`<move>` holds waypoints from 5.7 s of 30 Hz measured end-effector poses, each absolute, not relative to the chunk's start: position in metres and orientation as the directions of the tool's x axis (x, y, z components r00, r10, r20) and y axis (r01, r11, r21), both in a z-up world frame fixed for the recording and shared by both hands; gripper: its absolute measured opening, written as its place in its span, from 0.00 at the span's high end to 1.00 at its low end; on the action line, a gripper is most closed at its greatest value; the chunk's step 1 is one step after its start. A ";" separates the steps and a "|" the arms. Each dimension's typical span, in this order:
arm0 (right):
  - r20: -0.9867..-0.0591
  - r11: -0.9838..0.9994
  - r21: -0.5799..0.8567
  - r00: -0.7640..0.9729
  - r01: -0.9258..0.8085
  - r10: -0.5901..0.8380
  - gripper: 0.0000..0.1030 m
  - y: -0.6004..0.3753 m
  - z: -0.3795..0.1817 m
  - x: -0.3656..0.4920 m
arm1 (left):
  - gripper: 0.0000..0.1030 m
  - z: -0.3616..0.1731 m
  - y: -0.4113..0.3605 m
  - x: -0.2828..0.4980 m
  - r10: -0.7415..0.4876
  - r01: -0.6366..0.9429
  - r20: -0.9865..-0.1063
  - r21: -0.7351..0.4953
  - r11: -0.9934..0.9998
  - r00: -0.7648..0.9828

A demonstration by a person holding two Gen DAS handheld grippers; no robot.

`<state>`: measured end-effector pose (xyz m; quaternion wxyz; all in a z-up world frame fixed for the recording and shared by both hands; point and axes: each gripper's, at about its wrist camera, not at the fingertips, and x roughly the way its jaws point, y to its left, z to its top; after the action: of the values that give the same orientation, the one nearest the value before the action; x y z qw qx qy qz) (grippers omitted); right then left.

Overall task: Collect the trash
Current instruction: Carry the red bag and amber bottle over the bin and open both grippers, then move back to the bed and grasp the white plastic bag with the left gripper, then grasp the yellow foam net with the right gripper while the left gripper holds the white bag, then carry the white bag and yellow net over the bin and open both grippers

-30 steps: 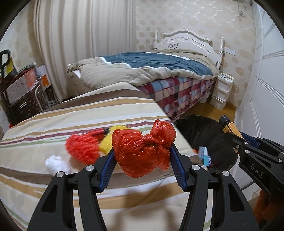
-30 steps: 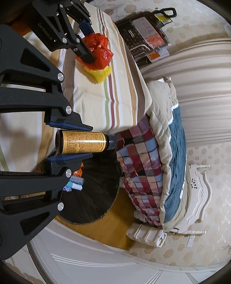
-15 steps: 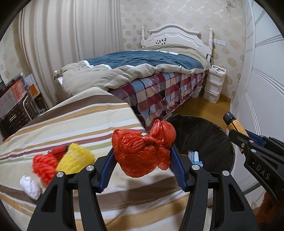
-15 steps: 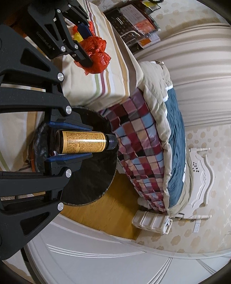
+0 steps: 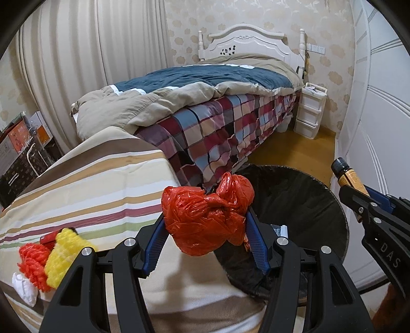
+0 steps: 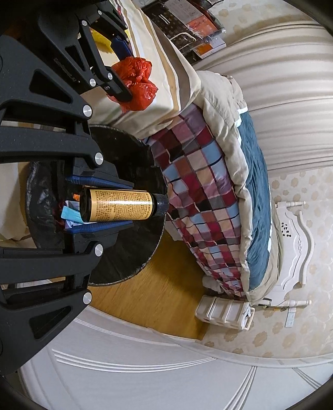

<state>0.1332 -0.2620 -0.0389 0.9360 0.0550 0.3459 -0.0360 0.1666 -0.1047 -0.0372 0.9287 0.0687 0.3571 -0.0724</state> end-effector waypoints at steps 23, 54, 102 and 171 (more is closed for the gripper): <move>-0.673 0.986 0.082 0.738 0.147 -0.055 0.77 -0.277 -0.063 0.161 | 0.41 -0.047 -0.122 0.191 -0.082 0.195 -0.718 0.076 0.978 0.692; -0.639 0.982 0.061 0.763 0.177 -0.098 0.23 -0.263 -0.040 0.127 | 0.16 -0.013 -0.075 0.148 -0.011 0.084 -0.671 0.076 0.994 0.741; -0.689 0.967 0.077 0.687 -0.244 0.229 0.22 -0.035 -0.036 0.116 | 0.51 -0.050 0.148 0.081 0.153 -0.205 -0.746 0.023 0.979 0.648; -0.645 0.996 0.068 0.758 -0.066 0.094 0.59 -0.163 -0.024 0.074 | 0.51 -0.009 0.011 0.070 -0.003 0.027 -0.657 0.027 0.999 0.754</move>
<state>0.0735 -0.1632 -0.0236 0.9374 0.0206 0.3450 0.0427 0.0701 0.0107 -0.0091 0.9363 0.0176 0.3508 -0.0080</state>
